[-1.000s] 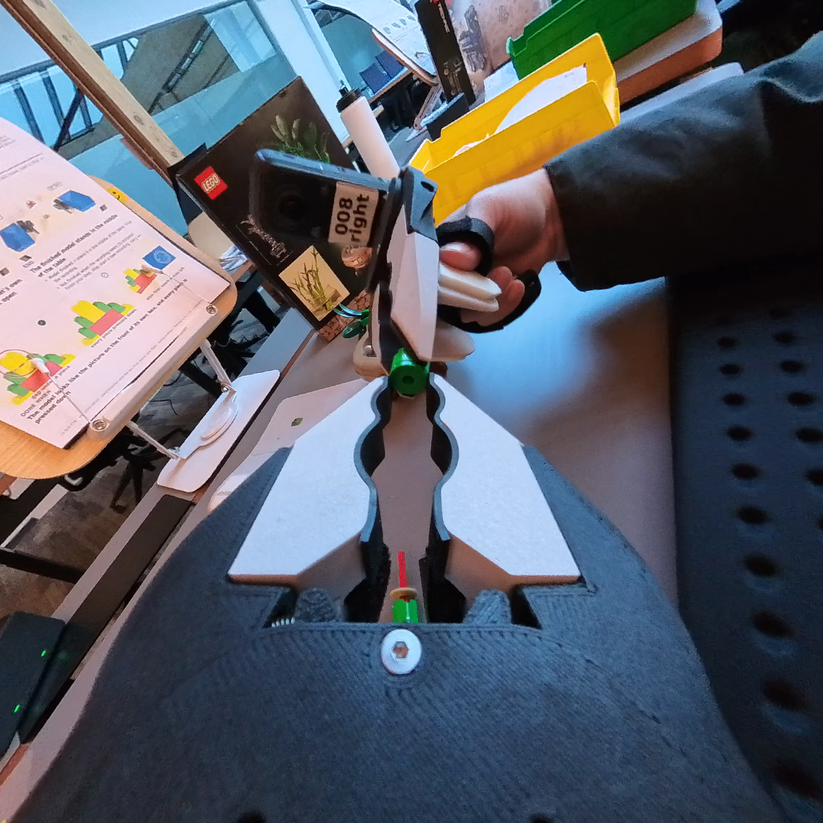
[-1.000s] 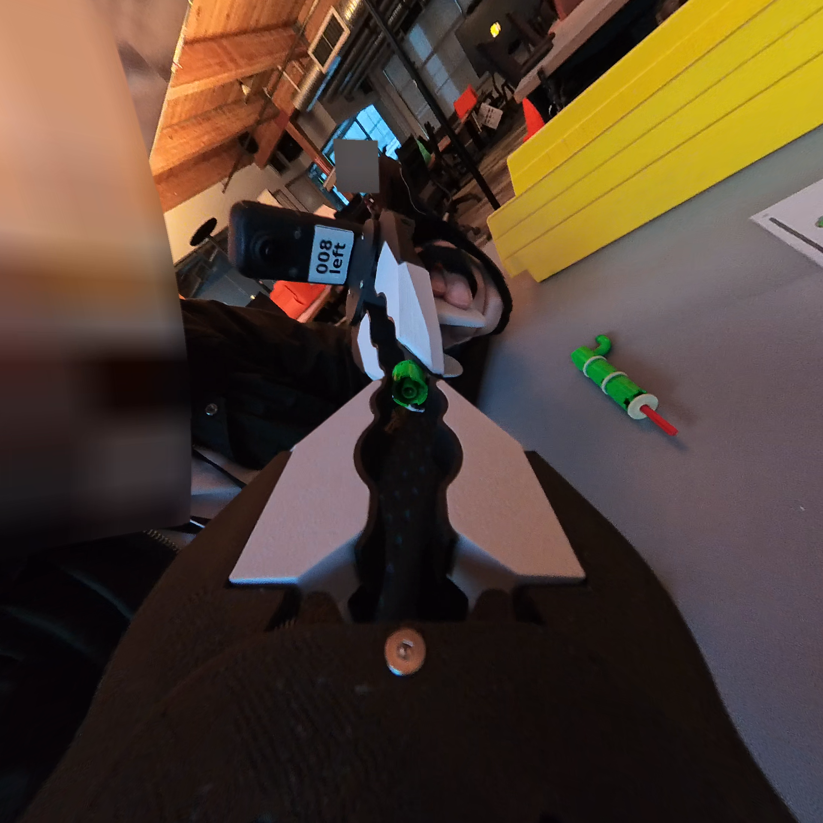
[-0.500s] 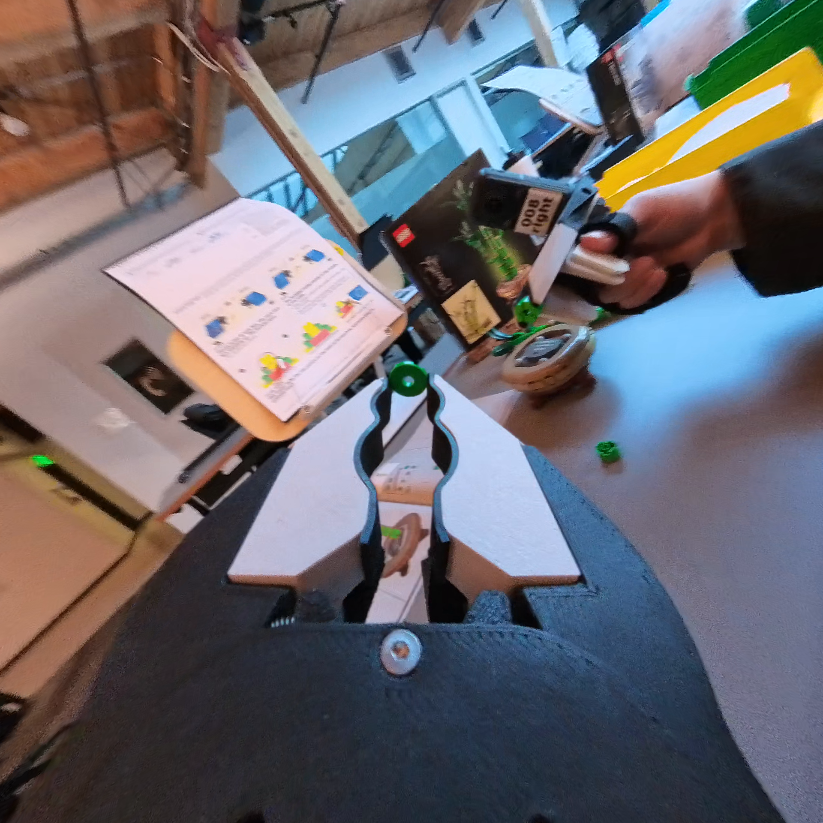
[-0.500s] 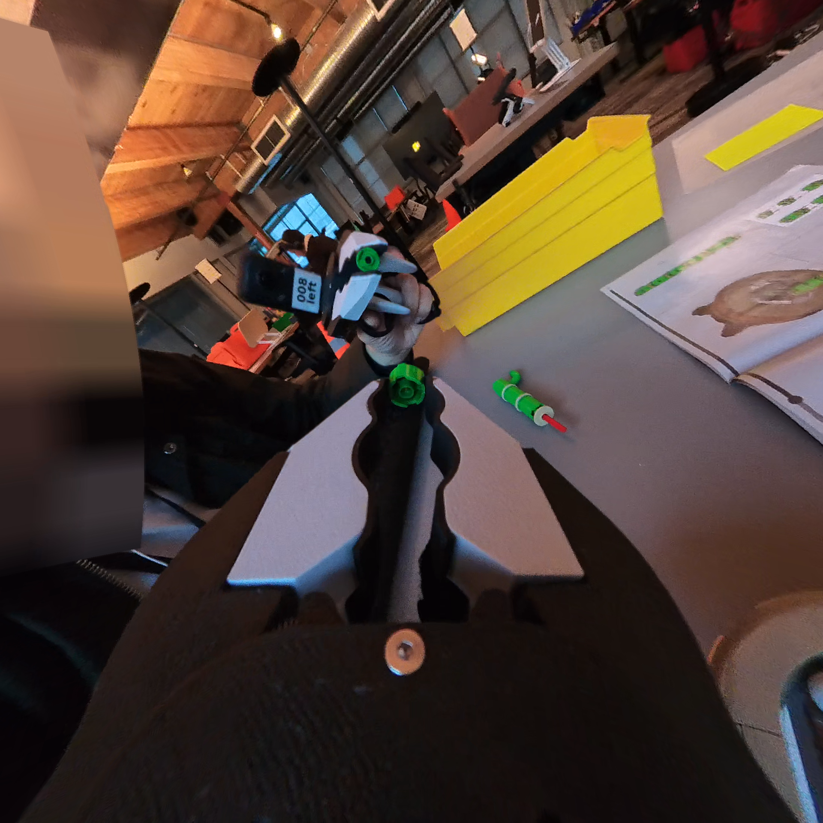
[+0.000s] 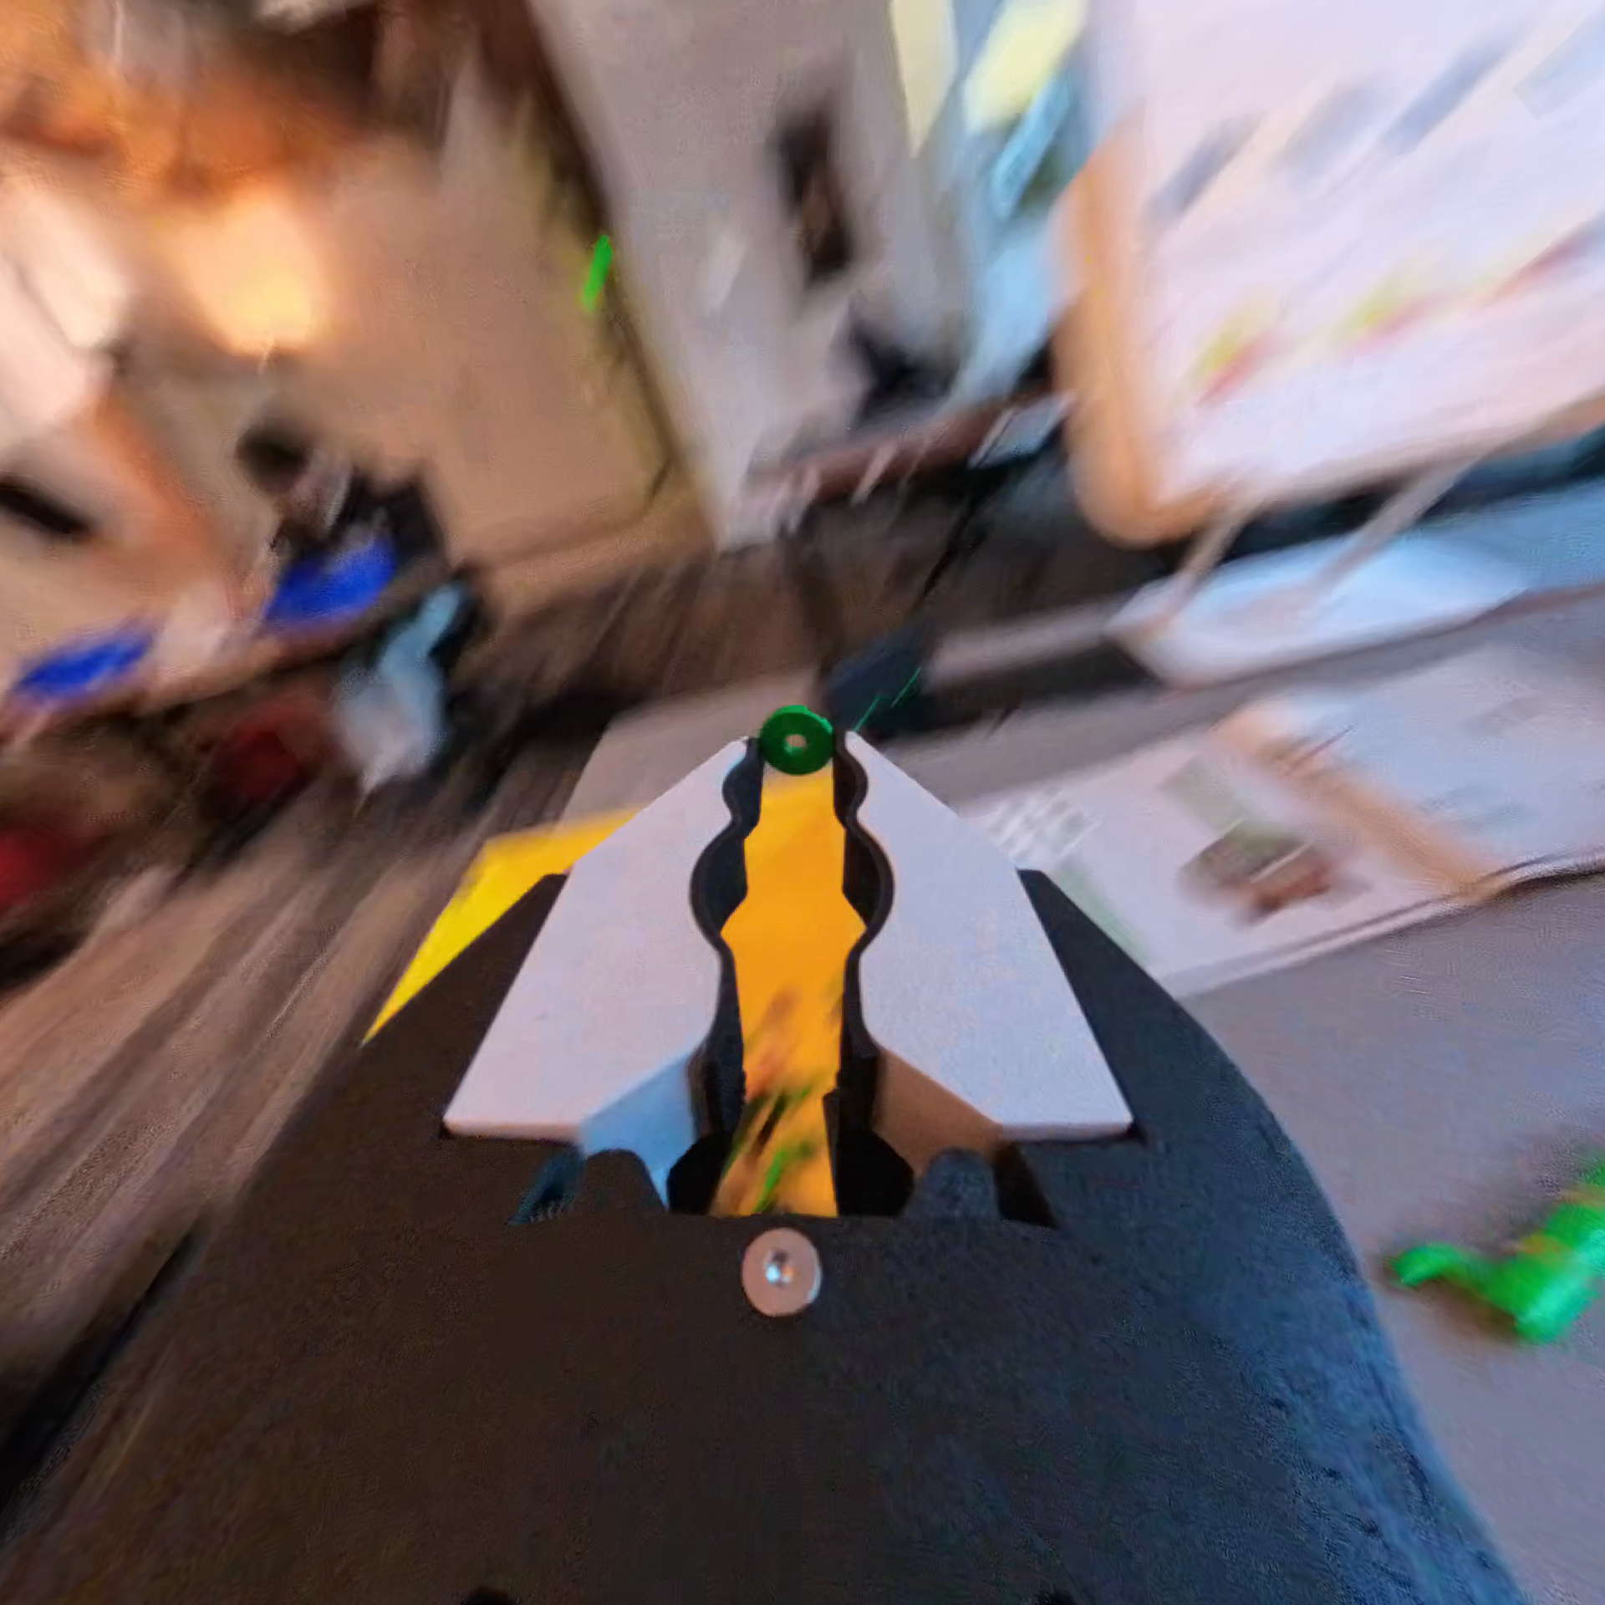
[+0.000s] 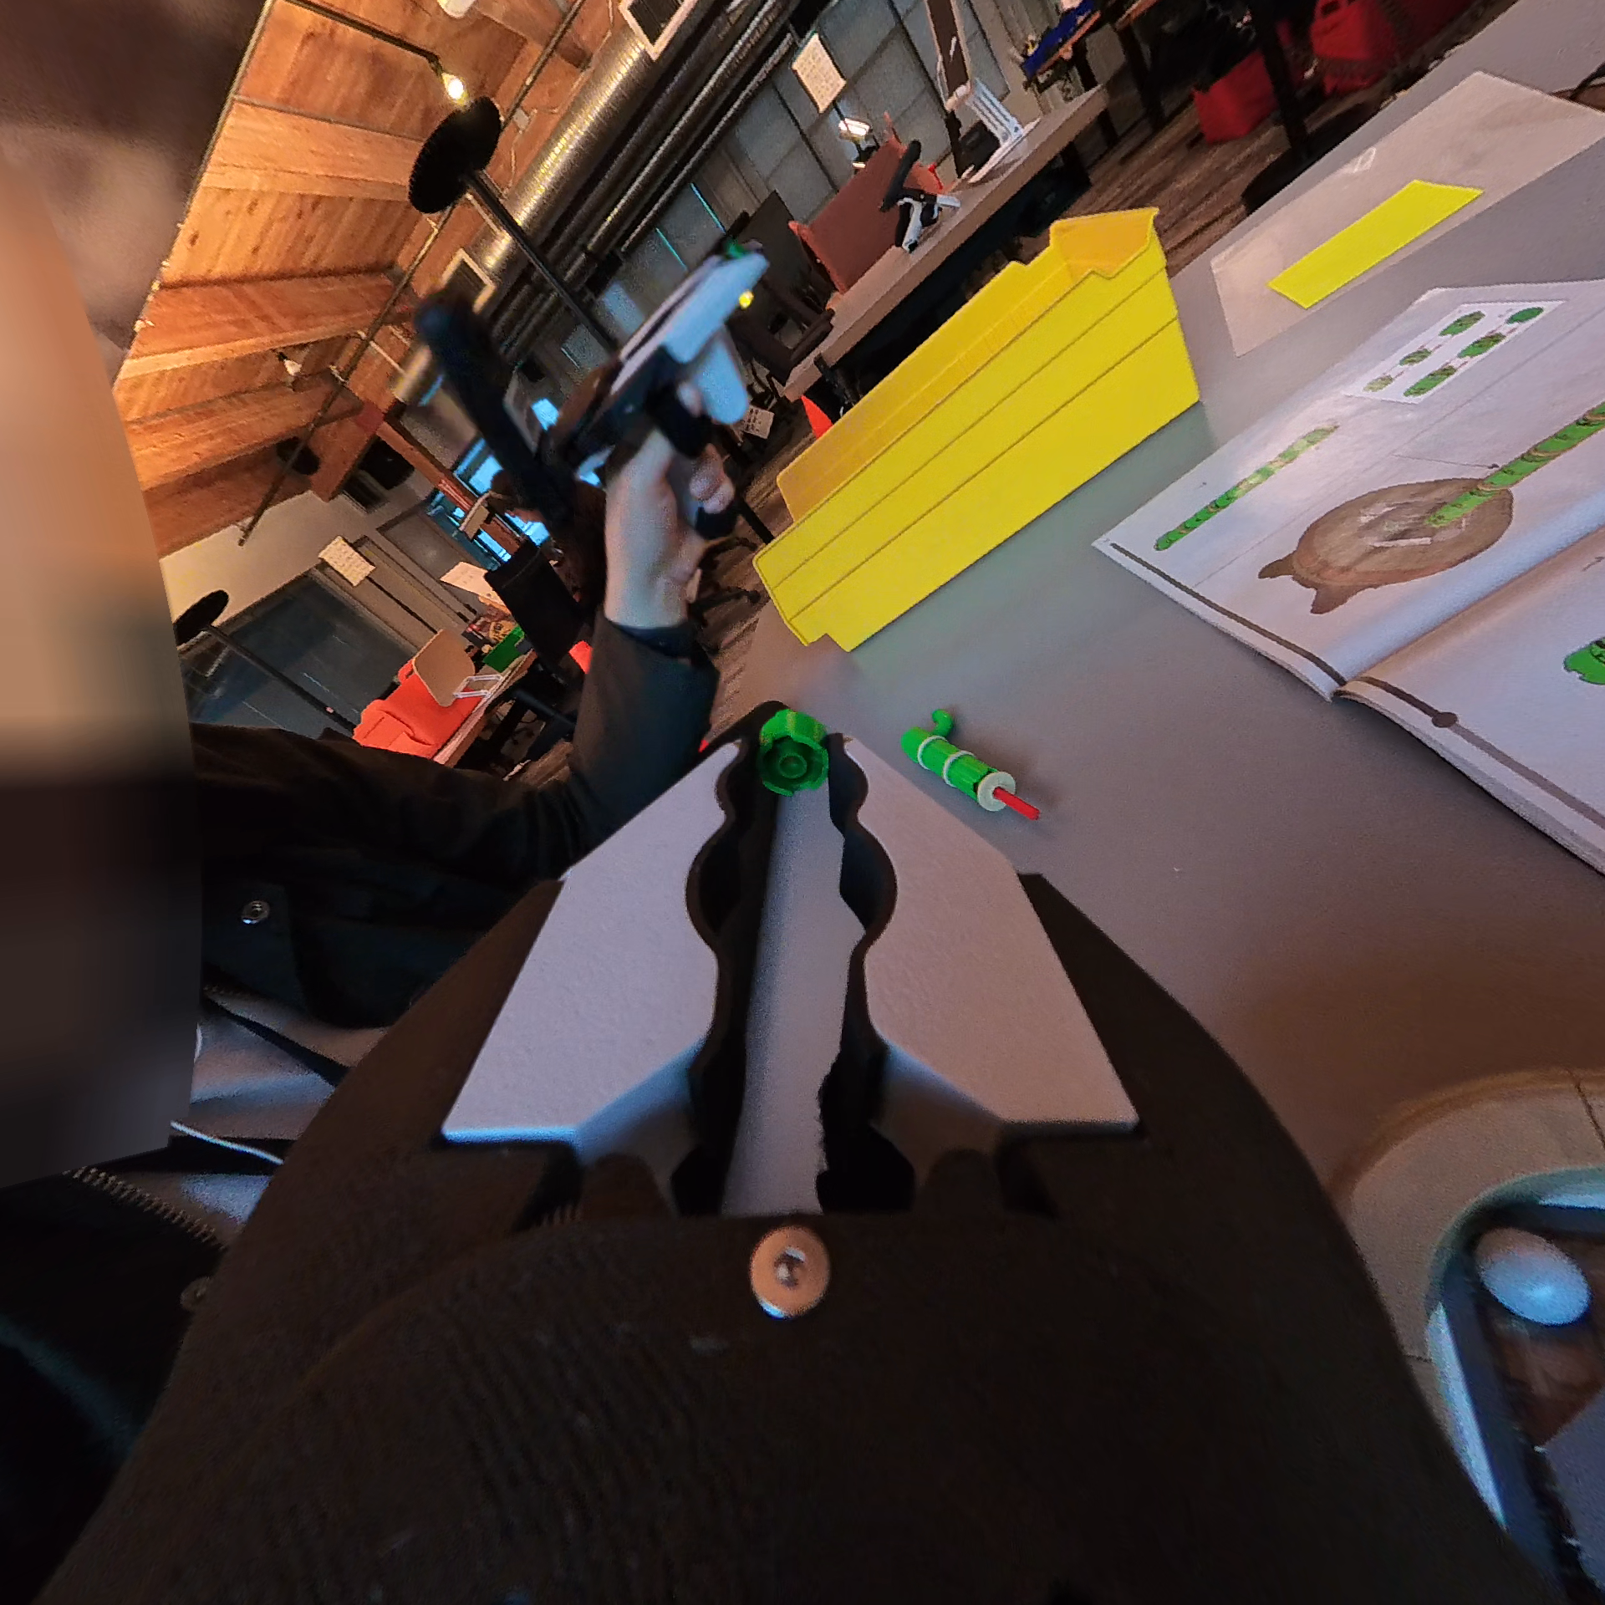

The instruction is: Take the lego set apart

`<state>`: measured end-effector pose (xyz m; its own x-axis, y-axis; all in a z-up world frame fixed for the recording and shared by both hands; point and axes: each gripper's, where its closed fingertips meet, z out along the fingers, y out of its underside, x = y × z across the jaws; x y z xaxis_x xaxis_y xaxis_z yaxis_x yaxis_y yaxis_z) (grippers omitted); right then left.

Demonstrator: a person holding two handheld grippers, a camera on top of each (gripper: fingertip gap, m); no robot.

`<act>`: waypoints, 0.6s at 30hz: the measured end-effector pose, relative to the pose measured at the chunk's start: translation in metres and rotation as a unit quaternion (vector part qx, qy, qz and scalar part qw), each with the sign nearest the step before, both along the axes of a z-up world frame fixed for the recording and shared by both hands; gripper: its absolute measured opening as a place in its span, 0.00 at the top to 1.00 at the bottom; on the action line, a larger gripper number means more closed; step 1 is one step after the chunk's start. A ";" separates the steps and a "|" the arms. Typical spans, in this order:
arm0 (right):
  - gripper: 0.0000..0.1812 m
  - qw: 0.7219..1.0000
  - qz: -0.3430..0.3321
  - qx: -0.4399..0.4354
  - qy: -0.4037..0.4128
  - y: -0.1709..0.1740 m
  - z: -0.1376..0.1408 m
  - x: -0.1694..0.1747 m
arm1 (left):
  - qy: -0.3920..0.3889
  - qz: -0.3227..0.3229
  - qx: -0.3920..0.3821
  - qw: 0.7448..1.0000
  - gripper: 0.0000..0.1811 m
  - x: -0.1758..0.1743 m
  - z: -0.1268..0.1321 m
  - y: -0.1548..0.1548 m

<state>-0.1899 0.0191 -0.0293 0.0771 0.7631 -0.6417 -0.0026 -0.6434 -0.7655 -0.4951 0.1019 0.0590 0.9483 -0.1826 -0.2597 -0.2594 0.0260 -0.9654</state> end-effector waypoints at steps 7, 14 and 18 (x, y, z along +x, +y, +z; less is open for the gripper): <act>0.92 1.000 0.000 -0.007 -0.019 0.002 -0.009 -0.003 | -0.038 0.115 -0.251 0.960 0.64 -0.077 -0.094 0.037; 0.92 0.990 0.010 0.129 0.063 -0.012 0.032 -0.016 | -0.117 -0.208 -0.033 0.971 0.68 0.076 -0.002 -0.006; 0.90 0.974 0.104 0.008 0.202 -0.036 0.066 -0.015 | -0.024 -0.438 -0.028 0.898 0.64 0.211 -0.019 -0.076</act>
<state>-0.2052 -0.0166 0.0369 -0.3375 0.7454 -0.5749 -0.1764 -0.6500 -0.7392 -0.2839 0.0259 0.0397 0.4447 -0.8754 -0.1894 -0.1216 0.1505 -0.9811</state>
